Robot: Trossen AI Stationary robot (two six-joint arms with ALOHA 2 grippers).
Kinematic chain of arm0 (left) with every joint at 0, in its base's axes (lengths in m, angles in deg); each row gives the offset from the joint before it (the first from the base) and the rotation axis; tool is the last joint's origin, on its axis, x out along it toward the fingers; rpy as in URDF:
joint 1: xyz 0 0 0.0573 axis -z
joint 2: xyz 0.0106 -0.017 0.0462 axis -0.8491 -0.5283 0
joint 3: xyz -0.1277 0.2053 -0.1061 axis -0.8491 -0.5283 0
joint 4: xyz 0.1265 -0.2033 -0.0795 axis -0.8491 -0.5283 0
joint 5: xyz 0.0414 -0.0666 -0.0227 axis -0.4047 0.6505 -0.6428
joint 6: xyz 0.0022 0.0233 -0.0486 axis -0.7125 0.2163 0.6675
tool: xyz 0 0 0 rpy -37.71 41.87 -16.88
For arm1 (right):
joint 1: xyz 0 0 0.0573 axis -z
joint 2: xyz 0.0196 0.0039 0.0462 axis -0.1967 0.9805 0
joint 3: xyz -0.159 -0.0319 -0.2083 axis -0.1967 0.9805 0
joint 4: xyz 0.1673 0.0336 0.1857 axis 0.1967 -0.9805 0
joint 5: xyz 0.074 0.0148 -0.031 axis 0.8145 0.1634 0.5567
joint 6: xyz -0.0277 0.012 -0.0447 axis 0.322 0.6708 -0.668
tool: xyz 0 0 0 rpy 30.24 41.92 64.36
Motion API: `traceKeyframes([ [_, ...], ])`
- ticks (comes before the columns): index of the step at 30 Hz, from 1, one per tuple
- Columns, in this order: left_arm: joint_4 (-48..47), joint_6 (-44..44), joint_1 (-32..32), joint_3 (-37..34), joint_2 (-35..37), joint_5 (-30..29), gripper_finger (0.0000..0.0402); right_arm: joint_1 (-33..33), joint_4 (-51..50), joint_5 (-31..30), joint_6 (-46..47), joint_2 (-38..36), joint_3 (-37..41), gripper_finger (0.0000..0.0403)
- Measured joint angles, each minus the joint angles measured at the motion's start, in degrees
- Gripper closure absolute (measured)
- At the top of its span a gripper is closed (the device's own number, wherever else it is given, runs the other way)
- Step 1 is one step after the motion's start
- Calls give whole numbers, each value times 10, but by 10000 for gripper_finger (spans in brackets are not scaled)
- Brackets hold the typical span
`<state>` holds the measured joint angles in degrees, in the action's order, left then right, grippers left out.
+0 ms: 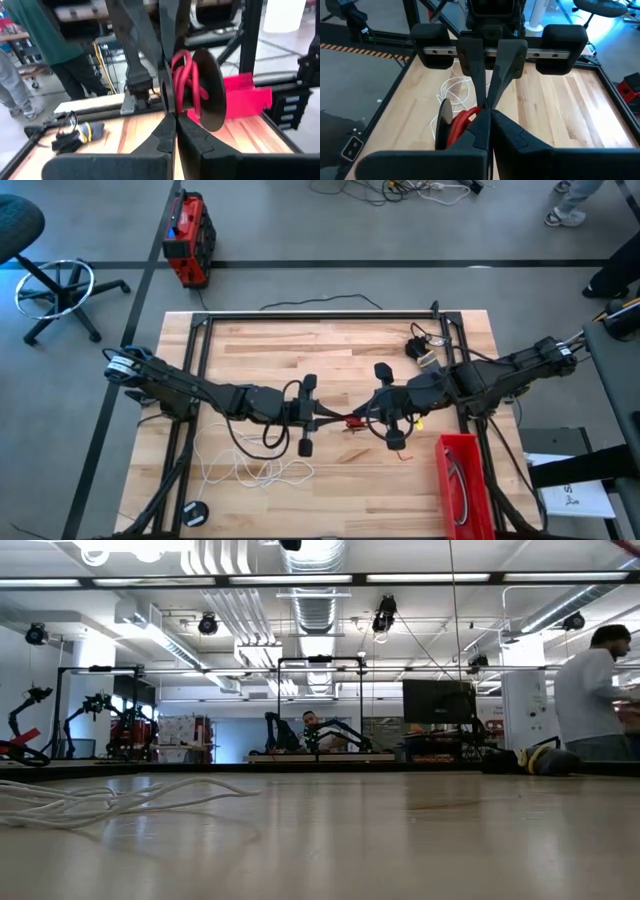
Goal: Coil cords
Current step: Coil the red wire onto the spool
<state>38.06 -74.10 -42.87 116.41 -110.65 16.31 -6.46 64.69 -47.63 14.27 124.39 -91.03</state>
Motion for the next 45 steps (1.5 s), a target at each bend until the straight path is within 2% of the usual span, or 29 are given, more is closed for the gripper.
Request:
traceKeyframes([
  [5, 8, 5, 0, 0, 2, 0, 401, 0, -25, -5, -4, -2, -9, 341],
  [11, 8, 21, -1, 0, 4, -14, 401, -6, -185, -25, 35, -6, -94, 282],
  [13, 8, 22, -2, 0, 5, -30, 401, -21, -234, -51, 53, -9, -113, 268],
  [17, 8, 34, -11, 0, 5, -45, 401, -68, -311, -150, 108, -20, -113, 252],
  [22, 18, 47, -25, 0, 5, -50, 401, -133, -326, -248, 201, -24, -61, 253],
  [26, 36, 47, -30, 0, 4, -39, 401, -159, -259, -294, 196, -19, -21, 260],
  [29, 37, 32, -29, 0, 3, -12, 401, -161, -226, -301, 166, -18, -19, 266],
  [35, 37, 3, -20, 0, 3, -9, 401, -161, -175, -305, 98, -21, -32, 285],
  [45, 12, -4, -19, -1, 3, -25, 401, -177, -175, -274, 83, -21, -58, 321],
])
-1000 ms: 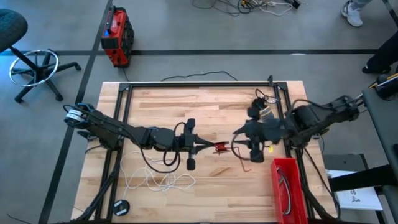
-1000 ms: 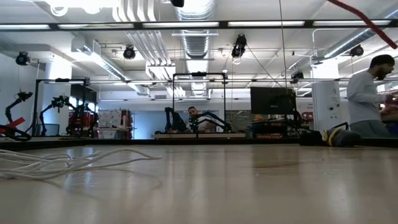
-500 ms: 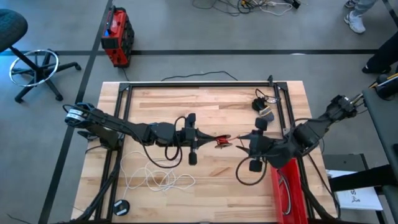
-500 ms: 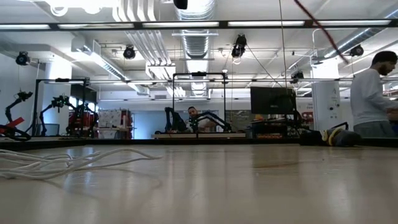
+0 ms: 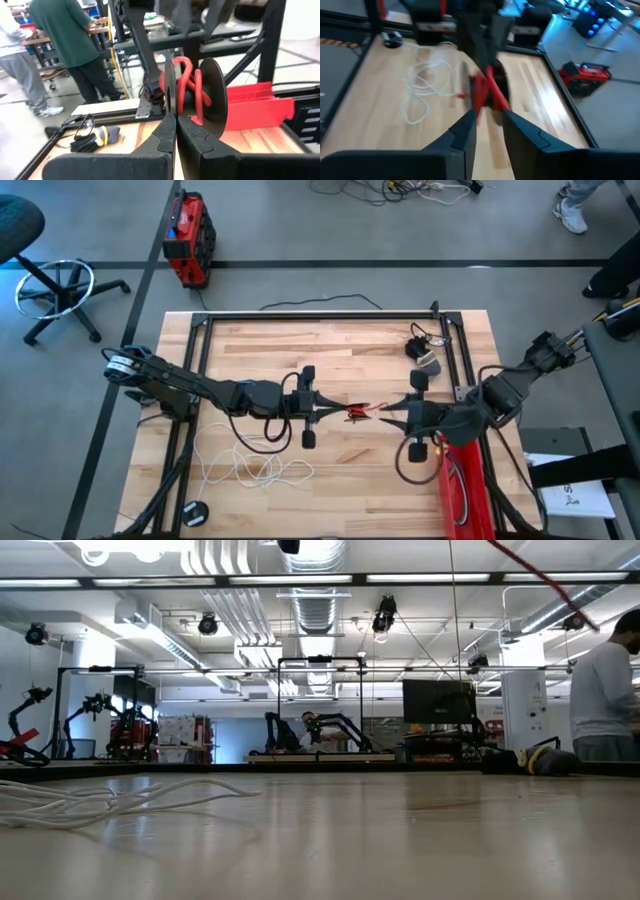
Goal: Coil cords
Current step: Coil the red wire onto the spool
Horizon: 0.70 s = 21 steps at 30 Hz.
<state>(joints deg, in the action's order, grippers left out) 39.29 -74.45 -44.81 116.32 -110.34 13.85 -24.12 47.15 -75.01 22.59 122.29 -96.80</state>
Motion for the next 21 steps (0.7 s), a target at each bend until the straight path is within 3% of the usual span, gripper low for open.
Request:
traceKeyframes([
  [16, -13, -24, 2, 0, 0, -11, 401, 30, -9, 1, -7, 43, 9, 294],
  [21, -14, -40, 7, 0, 0, -1, 401, 39, -31, 1, 7, 50, 9, 303],
])
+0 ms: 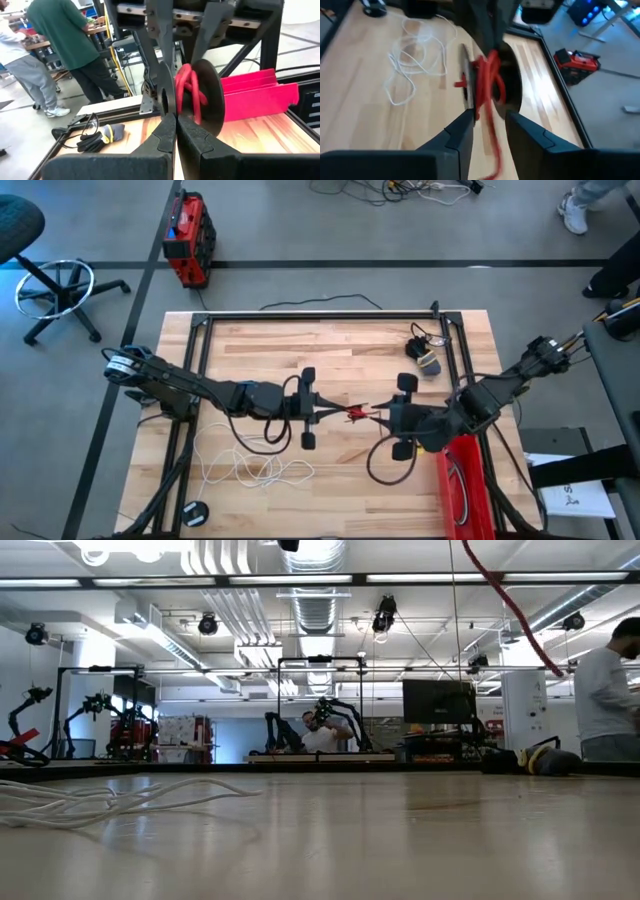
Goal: Coil cords
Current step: Coil the red wire onto the spool
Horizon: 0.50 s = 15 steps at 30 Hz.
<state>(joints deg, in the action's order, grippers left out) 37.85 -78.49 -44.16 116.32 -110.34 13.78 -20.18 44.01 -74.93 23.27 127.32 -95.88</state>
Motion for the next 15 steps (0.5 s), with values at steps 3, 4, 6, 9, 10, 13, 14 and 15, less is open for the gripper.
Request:
traceKeyframes([
  [3, 0, -10, 3, 0, 0, 0, 401, 4, -10, 2, 5, 0, 0, 318],
  [4, 0, -12, 4, 0, 0, 0, 401, 4, -10, 4, 5, 0, 0, 326],
  [6, -1, -18, 5, 0, 0, 2, 401, 4, -10, 3, 0, 0, 0, 346],
  [9, -3, -26, 6, 0, 0, 10, 401, 4, -12, 12, -10, -1, 0, 386],
  [10, -3, -26, 7, 0, 0, 13, 401, 4, -12, 17, -12, -2, 0, 393],
  [13, -8, -26, 7, 0, 0, 15, 402, 4, -12, 22, -11, -4, 0, 394],
  [14, -12, -26, 7, 0, 1, 16, 402, 4, -12, 25, -11, -4, 0, 395],
  [15, -14, -26, 7, 0, 1, 16, 402, 4, -13, 27, -12, -4, 0, 397],
])
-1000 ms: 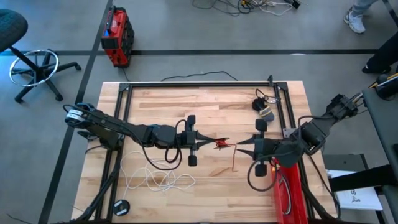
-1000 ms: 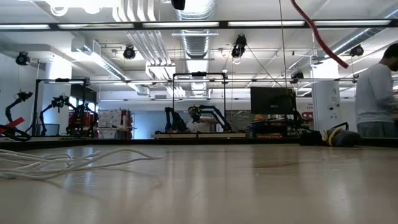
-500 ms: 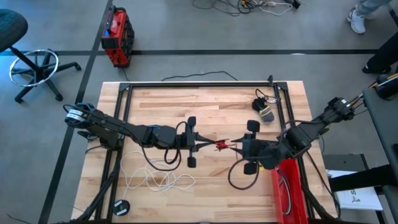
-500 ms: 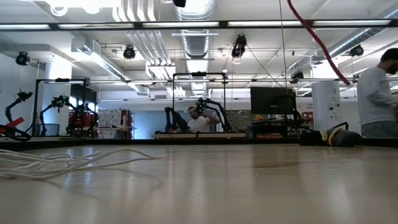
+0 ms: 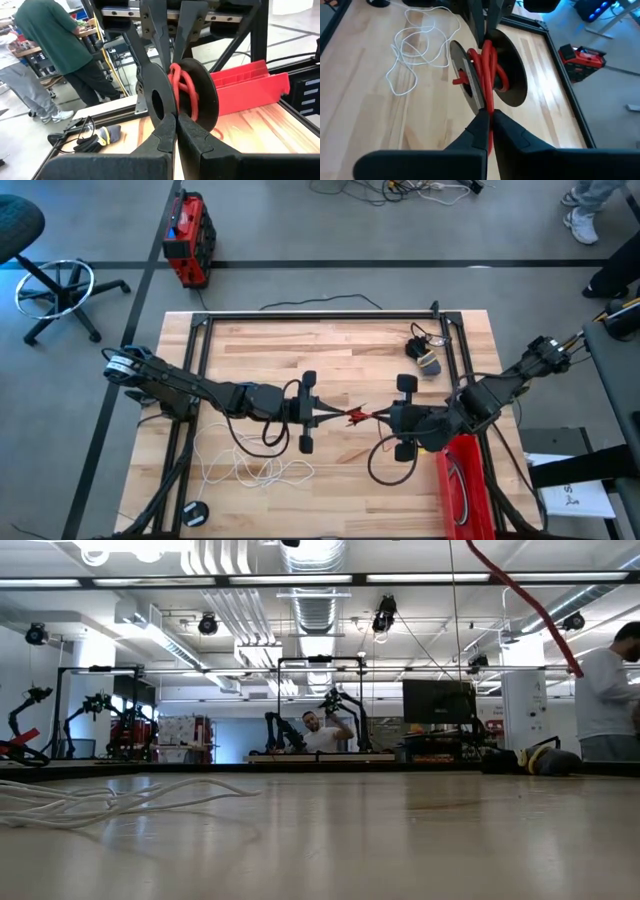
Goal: Coil cords
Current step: Coil the red wire onto the spool
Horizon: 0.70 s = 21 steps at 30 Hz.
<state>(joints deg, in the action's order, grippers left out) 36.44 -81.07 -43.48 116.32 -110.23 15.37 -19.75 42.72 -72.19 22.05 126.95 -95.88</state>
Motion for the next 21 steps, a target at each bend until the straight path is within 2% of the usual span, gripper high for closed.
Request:
traceKeyframes([
  [8, -26, 1, 1, 0, 0, 0, 401, 0, -10, 18, 4, -7, 0, 400],
  [16, -18, 6, 0, 0, 0, -4, 401, -2, -100, 32, 97, -10, 0, 400],
  [21, -21, 12, -1, 0, 0, -4, 401, -9, -105, 32, 113, -14, 0, 400],
])
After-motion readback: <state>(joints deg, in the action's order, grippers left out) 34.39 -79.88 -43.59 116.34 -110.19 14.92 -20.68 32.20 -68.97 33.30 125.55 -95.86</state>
